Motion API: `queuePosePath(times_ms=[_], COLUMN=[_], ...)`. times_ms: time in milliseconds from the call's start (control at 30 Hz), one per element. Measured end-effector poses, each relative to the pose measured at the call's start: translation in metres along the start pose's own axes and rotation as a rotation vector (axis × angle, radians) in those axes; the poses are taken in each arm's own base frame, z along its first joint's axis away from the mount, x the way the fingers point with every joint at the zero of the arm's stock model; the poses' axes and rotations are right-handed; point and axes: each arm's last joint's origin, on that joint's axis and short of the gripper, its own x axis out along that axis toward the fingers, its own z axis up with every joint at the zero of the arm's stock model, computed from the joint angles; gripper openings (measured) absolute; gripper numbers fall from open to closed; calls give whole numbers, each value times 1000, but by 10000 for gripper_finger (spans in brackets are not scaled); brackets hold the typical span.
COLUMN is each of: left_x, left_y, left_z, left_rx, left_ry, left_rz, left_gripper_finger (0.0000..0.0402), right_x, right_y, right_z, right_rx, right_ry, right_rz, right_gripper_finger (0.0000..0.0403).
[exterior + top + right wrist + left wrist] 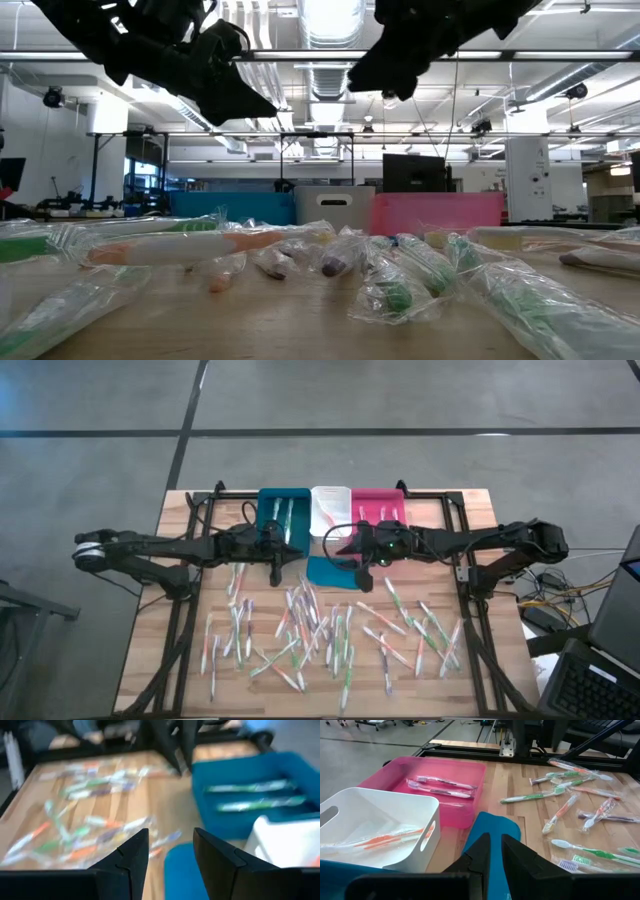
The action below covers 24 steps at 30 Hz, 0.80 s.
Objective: Pick & Place Toothbrushes
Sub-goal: Put the orange toothbrush into the white bin
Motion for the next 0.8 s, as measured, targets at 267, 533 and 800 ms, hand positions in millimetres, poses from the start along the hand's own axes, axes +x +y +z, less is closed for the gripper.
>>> queuePosePath(times_ms=[267,533,800], left_x=[0,0,0], left_y=[0,0,0], left_z=[0,0,0], left_rx=[0,0,0], left_ry=[0,0,0], left_rz=[0,0,0], left_gripper_finger=[51,51,51], right_x=[-14,-36,-56], right_y=[14,20,17], right_z=[-14,-19,-30], right_rx=[-32,-46,91], right_ry=[160,241,329], right_rz=[-14,-117,-310], right_gripper_finger=[115,70,28])
